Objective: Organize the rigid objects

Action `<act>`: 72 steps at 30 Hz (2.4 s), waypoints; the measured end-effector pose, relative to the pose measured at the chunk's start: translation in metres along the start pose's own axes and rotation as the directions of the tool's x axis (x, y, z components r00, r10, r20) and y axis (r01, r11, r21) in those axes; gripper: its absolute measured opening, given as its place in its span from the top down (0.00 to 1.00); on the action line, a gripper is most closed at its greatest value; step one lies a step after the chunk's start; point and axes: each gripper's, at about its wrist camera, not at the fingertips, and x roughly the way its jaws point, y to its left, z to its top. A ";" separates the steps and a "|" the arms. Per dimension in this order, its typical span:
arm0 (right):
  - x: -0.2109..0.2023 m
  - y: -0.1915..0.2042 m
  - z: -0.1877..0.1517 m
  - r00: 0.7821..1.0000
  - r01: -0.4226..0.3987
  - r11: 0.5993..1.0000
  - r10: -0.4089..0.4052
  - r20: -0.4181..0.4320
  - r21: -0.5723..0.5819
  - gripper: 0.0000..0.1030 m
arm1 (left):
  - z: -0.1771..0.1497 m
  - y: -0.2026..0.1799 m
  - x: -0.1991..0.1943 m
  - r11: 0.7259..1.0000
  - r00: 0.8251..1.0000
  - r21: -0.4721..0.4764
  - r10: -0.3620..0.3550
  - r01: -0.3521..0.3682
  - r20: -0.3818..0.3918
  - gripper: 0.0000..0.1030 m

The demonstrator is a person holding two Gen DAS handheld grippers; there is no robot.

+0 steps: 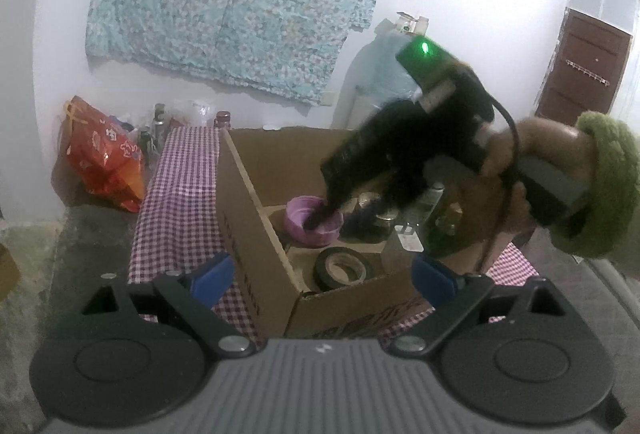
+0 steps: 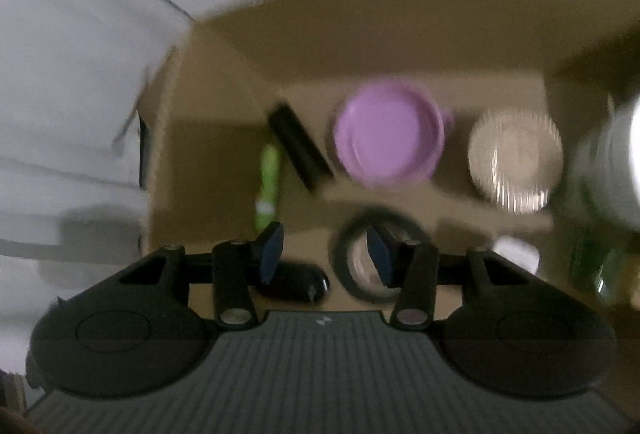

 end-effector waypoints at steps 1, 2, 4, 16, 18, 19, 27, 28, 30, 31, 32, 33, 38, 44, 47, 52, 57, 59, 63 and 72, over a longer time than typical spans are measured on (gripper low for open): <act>-0.003 0.003 0.005 1.000 0.005 1.000 -0.005 0.025 -0.006 0.54 | 0.001 -0.002 0.000 1.000 1.000 -0.005 0.002 -0.002 0.000 0.06; -0.007 0.006 0.010 0.999 0.011 1.000 -0.011 0.047 -0.011 0.54 | 0.002 -0.002 0.000 1.000 1.000 -0.009 0.002 -0.002 0.001 0.06; -0.008 0.010 0.022 0.995 0.034 0.999 -0.031 0.091 -0.027 0.53 | 0.003 0.000 -0.001 1.000 1.000 -0.021 0.003 -0.003 0.005 0.03; 0.026 0.015 0.023 0.994 0.024 0.999 -0.028 0.109 0.044 0.53 | 0.002 0.002 -0.006 0.995 0.997 -0.066 0.074 -0.075 -0.025 0.02; -0.002 0.024 0.015 0.985 -0.005 1.000 0.002 0.170 0.018 0.52 | 0.004 0.000 -0.009 0.993 0.996 -0.074 0.091 -0.093 -0.025 0.02; -0.014 0.029 0.009 0.980 -0.016 1.000 0.015 0.197 0.002 0.50 | 0.005 0.000 -0.010 0.992 0.995 -0.075 0.100 -0.102 -0.025 0.02; -0.116 0.047 -0.069 0.909 0.020 0.986 0.050 0.414 -0.164 0.23 | 0.016 -0.015 -0.016 0.971 0.973 -0.064 0.225 -0.228 -0.055 0.00; -0.128 0.047 -0.083 0.895 0.032 0.984 0.050 0.443 -0.175 0.20 | 0.018 -0.016 -0.016 0.968 0.969 -0.060 0.240 -0.244 -0.061 0.00; -0.143 0.043 -0.107 0.869 0.047 0.983 0.049 0.493 -0.180 0.16 | 0.020 -0.020 -0.018 0.962 0.961 -0.042 0.268 -0.271 -0.065 0.00; -0.149 0.038 -0.117 0.855 0.055 0.982 0.047 0.516 -0.180 0.11 | 0.022 -0.023 -0.019 0.960 0.959 -0.033 0.277 -0.279 -0.067 0.00; -0.155 0.034 -0.127 0.841 0.067 0.982 0.039 0.539 -0.175 0.10 | 0.022 -0.024 -0.019 0.958 0.957 -0.027 0.282 -0.285 -0.069 0.00; -0.162 0.033 -0.139 0.826 0.085 0.982 0.026 0.563 -0.170 0.07 | 0.023 -0.027 -0.021 0.957 0.955 -0.022 0.287 -0.289 -0.069 0.00; -0.176 0.021 -0.191 0.743 0.212 0.968 -0.070 0.665 -0.136 0.01 | 0.025 -0.038 -0.022 0.945 0.943 -0.010 0.325 -0.327 -0.066 0.00; -0.167 0.004 -0.234 0.678 0.331 0.941 -0.189 0.711 -0.066 0.01 | 0.027 -0.045 -0.020 0.941 0.939 -0.030 0.332 -0.336 -0.085 0.00; -0.157 -0.001 -0.247 0.652 0.376 0.926 -0.230 0.723 -0.044 0.01 | 0.028 -0.051 -0.018 0.938 0.935 -0.019 0.343 -0.346 -0.090 0.00; -0.142 -0.012 -0.268 0.586 0.460 0.887 -0.329 0.741 0.030 0.01 | 0.028 -0.063 -0.013 0.935 0.930 0.006 0.353 -0.355 -0.099 0.00; -0.134 -0.025 -0.279 0.533 0.507 0.859 -0.375 0.758 0.068 0.01 | 0.028 -0.073 -0.007 0.937 0.931 0.002 0.347 -0.349 -0.115 0.00; -0.133 -0.029 -0.282 0.514 0.513 0.854 -0.387 0.766 0.087 0.01 | 0.028 -0.077 -0.004 0.931 0.925 0.002 0.364 -0.366 -0.114 0.00; -0.130 -0.040 -0.289 0.504 0.495 0.860 -0.401 0.765 0.124 0.01 | 0.029 -0.082 0.001 0.920 0.914 -0.006 0.390 -0.393 -0.112 0.00; -0.119 -0.051 -0.281 0.575 0.421 0.898 -0.376 0.727 0.132 0.01 | 0.037 -0.087 0.018 0.908 0.898 0.001 0.415 -0.419 -0.147 0.00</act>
